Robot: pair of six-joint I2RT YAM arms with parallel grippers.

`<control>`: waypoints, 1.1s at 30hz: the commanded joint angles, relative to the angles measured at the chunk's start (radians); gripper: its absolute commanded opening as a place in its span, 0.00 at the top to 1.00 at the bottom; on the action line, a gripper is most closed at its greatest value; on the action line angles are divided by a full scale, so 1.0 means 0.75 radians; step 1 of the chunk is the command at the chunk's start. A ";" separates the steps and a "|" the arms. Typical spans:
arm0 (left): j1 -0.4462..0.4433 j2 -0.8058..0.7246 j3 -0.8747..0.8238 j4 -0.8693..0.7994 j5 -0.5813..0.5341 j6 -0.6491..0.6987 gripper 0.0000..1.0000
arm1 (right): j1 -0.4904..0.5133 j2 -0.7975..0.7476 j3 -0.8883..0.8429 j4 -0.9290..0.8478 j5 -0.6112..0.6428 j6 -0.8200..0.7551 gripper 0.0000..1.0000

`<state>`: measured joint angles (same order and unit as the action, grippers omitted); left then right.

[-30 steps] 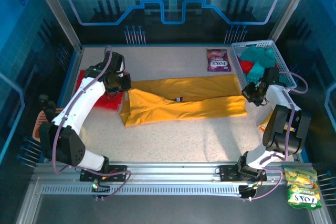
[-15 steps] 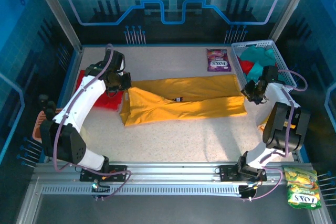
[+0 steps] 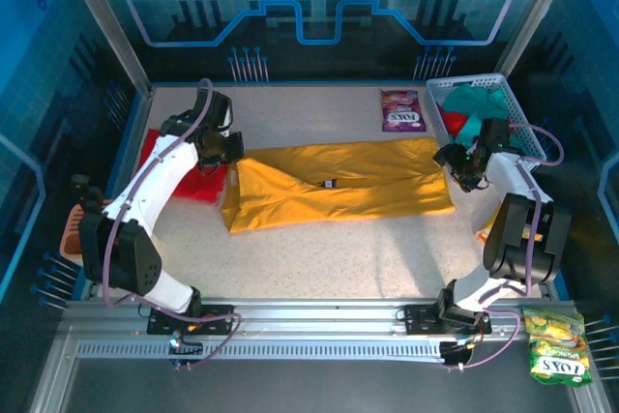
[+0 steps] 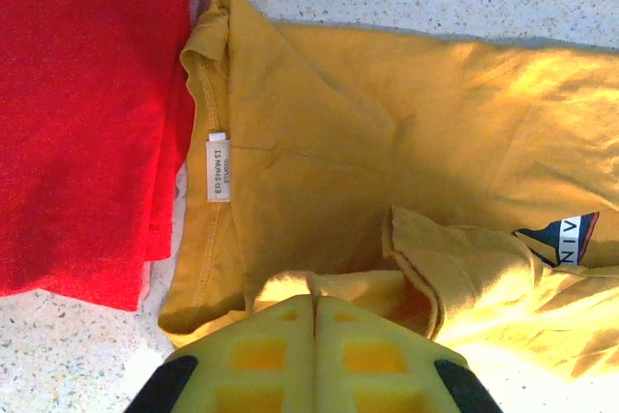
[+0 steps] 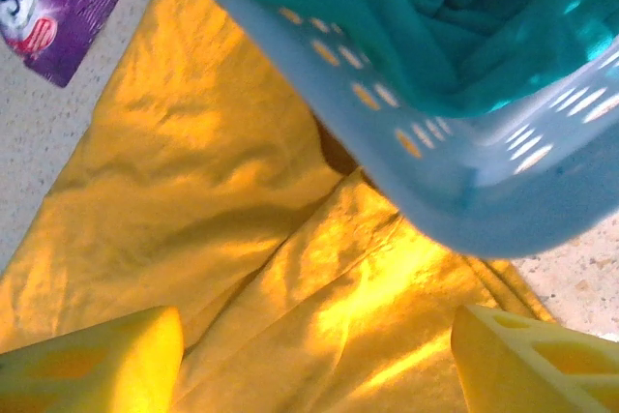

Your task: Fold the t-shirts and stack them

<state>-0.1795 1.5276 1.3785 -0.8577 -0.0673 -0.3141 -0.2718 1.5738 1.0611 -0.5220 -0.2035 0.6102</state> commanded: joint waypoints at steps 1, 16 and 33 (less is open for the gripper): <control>0.014 0.026 0.068 0.005 -0.016 0.035 1.00 | 0.020 -0.040 -0.033 -0.012 -0.032 -0.012 0.25; 0.014 0.274 0.288 -0.026 -0.055 0.077 1.00 | 0.019 -0.051 -0.056 -0.018 -0.062 -0.021 0.23; -0.035 0.589 0.586 -0.275 -0.188 0.015 0.57 | 0.017 -0.062 -0.101 -0.003 -0.089 -0.045 0.22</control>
<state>-0.1818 1.9762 1.7580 -1.0084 -0.2058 -0.2779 -0.2672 1.5574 0.9997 -0.5220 -0.2478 0.5957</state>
